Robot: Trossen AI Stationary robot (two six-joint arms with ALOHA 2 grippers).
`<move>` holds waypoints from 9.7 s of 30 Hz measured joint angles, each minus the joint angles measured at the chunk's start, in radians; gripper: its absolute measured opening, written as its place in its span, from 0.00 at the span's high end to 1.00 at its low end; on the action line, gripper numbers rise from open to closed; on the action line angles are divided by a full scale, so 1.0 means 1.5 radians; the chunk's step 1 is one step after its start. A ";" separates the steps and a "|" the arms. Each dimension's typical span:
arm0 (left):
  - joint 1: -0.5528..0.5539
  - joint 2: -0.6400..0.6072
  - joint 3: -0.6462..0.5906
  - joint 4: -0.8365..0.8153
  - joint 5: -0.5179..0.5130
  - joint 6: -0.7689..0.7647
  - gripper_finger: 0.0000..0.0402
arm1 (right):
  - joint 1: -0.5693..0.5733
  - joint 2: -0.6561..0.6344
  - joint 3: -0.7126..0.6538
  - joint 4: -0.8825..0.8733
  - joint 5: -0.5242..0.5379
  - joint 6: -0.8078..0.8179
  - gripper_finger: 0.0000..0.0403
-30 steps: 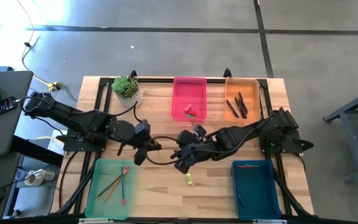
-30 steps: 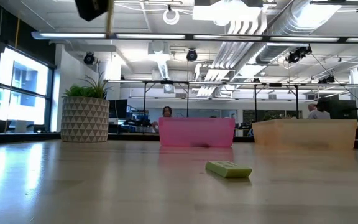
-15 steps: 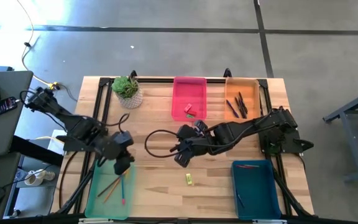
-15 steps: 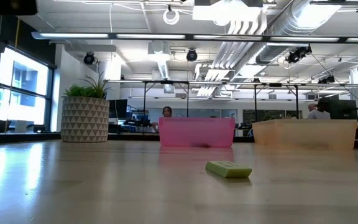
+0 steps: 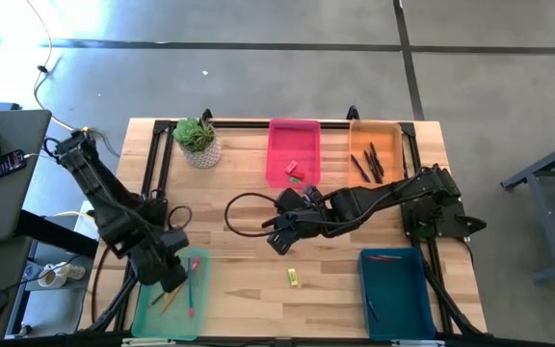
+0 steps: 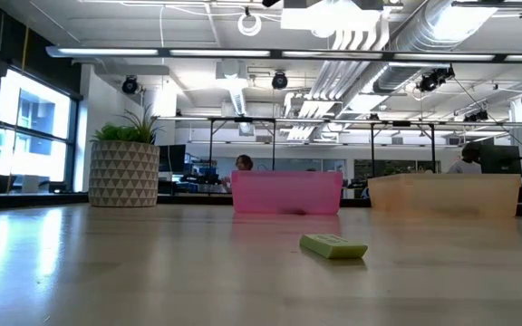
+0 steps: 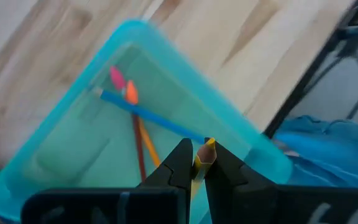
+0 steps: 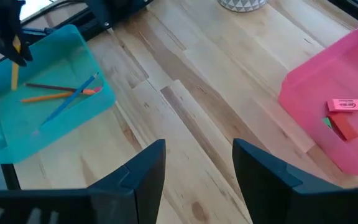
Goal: Sort crayons/erasers/pens/pencils in bins
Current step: Put the yellow pencil into the green bin bin, then put the yellow eraser into the pink bin, then return to Home Position
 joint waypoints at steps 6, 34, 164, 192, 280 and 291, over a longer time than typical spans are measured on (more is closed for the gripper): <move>-0.043 0.033 -0.026 0.004 0.032 -0.067 0.97 | 0.000 0.000 0.000 0.000 0.000 0.022 0.56; -0.039 0.106 -0.027 0.015 0.068 0.072 0.70 | 0.037 0.129 0.000 -0.035 -0.156 0.300 0.56; 0.489 -0.281 -0.027 0.112 0.009 0.696 0.68 | -0.352 0.303 0.210 -0.236 -0.095 -0.197 0.89; 0.600 -0.286 -0.207 0.409 0.068 0.692 0.68 | -0.463 0.305 0.139 -0.179 -0.211 -0.319 0.64; 0.586 -0.752 -0.627 0.679 0.097 0.789 1.00 | -0.362 -0.325 0.046 -0.188 -0.129 -0.498 0.59; 0.586 -0.751 -0.627 0.679 0.098 0.791 0.99 | -0.337 -0.614 -0.442 0.085 -0.170 -0.470 0.59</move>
